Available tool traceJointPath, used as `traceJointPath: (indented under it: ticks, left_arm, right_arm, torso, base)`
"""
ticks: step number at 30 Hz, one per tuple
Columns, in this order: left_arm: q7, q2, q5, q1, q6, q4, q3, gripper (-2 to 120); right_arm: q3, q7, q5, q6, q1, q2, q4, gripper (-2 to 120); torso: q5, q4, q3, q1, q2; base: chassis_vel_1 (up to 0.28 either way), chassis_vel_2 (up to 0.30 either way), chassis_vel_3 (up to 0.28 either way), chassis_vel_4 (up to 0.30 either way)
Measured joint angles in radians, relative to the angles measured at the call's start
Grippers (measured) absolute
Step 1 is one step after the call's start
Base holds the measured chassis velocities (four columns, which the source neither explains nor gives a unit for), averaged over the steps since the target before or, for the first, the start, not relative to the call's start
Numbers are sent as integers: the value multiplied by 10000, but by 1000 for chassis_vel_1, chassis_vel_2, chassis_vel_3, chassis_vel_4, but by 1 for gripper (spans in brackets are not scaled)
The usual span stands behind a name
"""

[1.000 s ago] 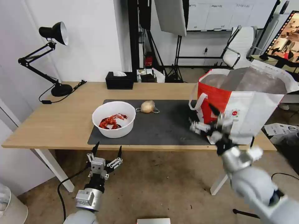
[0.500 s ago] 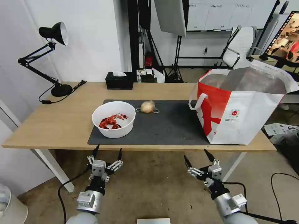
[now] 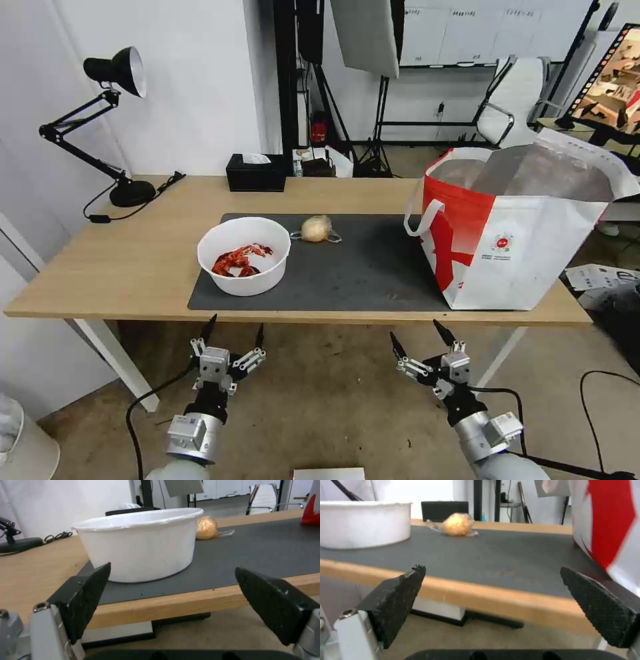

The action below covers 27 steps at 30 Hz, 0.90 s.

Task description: Pick up the trash from the table and place it into the takeout bag.

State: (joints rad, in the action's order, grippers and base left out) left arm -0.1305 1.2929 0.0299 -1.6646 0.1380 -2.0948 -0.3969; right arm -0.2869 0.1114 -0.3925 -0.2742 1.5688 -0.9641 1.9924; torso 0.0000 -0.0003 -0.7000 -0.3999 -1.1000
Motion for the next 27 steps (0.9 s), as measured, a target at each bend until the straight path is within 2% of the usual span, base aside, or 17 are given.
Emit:
traceJointPath:
  ticks: [2,3,6,9,11,12,13,16,17,18,19,22,23,27]
  left_arm:
    - [0,-29,2,50,-22,24,14,100]
    - [0,-29,2,50,-22,24,14,100]
    - [5,-136,9,100,-103,61,63,100]
    - [4,-139,9,126,-143,67,85,100]
    - [7,-124,10,160,-209,64,108,100]
    - [-4,-124,10,156,-220,58,99,100]
    - [-4,-124,10,156,-220,58,99,100]
    - [-5,-134,21,124,-226,42,23,100]
    - [-5,-134,21,124,-226,42,23,100]
    - [-10,-126,32,113,-216,82,-17,100]
    - [-10,-126,32,113,-216,82,-17,100]
    - [-33,-86,37,98,-162,184,-34,100]
    - [-33,-86,37,98,-162,184,-34,100]
    - [-40,-104,43,79,-148,186,-77,100]
  right_arm:
    - [320,8,-521,413,-930,237,79,100]
    - [320,8,-521,413,-930,237,79,100]
    - [1672,27,-1688,1299,-3489,700,-422,100]
    - [2223,86,-1938,1481,-4357,678,-709,100]
    - [3714,512,-2830,2098,-6795,289,-1645,100]
    - [4188,686,-3083,2268,-7552,101,-2024,100]
    - [4188,686,-3083,2268,-7552,101,-2024,100]
    - [5365,1033,-3375,2489,-9814,-614,-3570,100]
    - [5365,1033,-3375,2489,-9814,-614,-3570,100]
    - [5856,1086,-3450,2587,-10719,-1066,-4389,100]
    - [5856,1086,-3450,2587,-10719,-1066,-4389,100]
    - [6495,1214,-3481,2984,-11943,-2120,-6214,100]
    - [6495,1214,-3481,2984,-11943,-2120,-6214,100]
    - [6906,1347,-3407,3866,-12670,-3019,-7783,100]
  torso:
    - [0,1,0,0,0]
    - [0,1,0,0,0]
    - [0,-1,-1,-1,1]
    - [2,1,-2,-1,1]
    - [1,11,-3,-3,3]
    - [-2,7,-3,-5,2]
    - [-2,7,-3,-5,2]
    - [-3,7,-3,-4,2]
    - [-3,7,-3,-4,2]
    - [-5,4,-3,-4,2]
    - [-5,4,-3,-4,2]
    - [-6,5,-2,-4,2]
    - [-6,5,-2,-4,2]
    - [-3,3,-2,-4,2]
  base:
    - [0,0,0,0]
    - [0,0,0,0]
    - [0,0,0,0]
    - [0,0,0,0]
    - [0,0,0,0]
    - [0,0,0,0]
    - [0,0,0,0]
    - [0,0,0,0]
    - [0,0,0,0]
    - [0,0,0,0]
    - [0,0,0,0]
    - [0,0,0,0]
    - [0,0,0,0]
    - [0,0,0,0]
